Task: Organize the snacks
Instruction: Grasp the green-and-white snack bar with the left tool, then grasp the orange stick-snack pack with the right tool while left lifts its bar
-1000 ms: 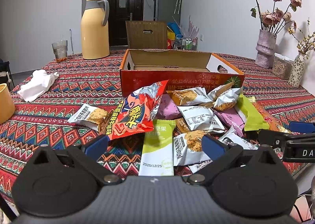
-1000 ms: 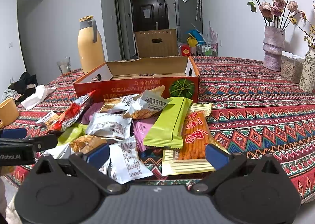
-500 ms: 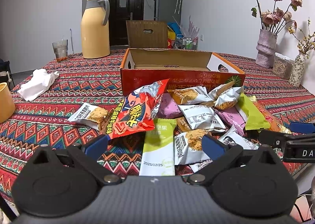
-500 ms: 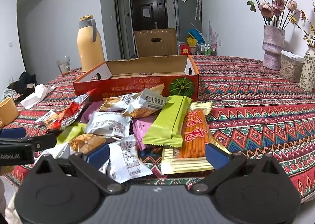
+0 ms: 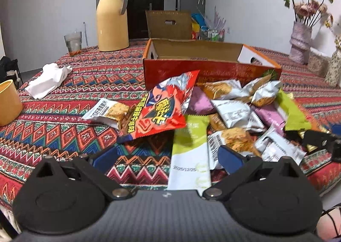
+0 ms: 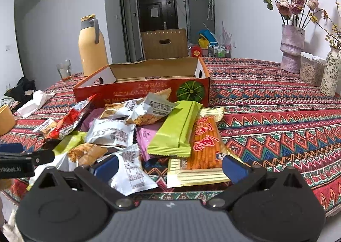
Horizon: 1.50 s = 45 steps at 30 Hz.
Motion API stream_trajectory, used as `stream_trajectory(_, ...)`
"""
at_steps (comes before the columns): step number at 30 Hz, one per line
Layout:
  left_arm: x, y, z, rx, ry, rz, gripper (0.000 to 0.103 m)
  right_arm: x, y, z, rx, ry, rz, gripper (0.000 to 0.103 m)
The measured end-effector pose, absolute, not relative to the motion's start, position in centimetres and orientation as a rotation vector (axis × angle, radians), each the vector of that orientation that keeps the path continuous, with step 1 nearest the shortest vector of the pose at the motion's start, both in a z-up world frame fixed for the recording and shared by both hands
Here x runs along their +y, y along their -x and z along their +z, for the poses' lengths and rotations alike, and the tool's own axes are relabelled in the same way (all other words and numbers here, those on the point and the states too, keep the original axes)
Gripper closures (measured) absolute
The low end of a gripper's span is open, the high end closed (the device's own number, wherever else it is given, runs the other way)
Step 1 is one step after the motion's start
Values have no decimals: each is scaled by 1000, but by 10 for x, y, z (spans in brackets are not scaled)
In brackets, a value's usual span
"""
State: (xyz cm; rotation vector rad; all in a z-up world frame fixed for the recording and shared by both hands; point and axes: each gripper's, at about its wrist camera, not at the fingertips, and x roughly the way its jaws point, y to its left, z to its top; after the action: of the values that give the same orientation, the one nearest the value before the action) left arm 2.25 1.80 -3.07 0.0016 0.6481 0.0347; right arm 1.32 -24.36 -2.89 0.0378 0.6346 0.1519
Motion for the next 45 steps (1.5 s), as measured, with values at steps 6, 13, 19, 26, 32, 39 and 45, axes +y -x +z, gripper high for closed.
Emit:
stream_trajectory(6,15,-33,-40,691,-20,37,13,-247,-17,-32,642,-39,135,0)
stream_trajectory(13,8,-47,-48,732,-20,11,41,-250,-21,-36,655,-41,121,0)
stream_trajectory(19,3,-52,-49,736,-17,-12,54,-253,-23,-39,662,-46,114,0)
stream_trajectory(26,-2,-55,-47,727,-4,-56,65,-255,-26,-43,670,-52,116,0)
stream_trajectory(32,-4,-50,-39,681,-5,-68,65,-258,-29,-44,672,-56,107,0)
stream_trajectory(39,-10,-41,-11,578,-3,-96,65,-264,-31,-43,660,-53,84,0)
stream_trajectory(45,-16,-46,6,521,-7,-98,65,-269,-35,-39,635,-32,60,0)
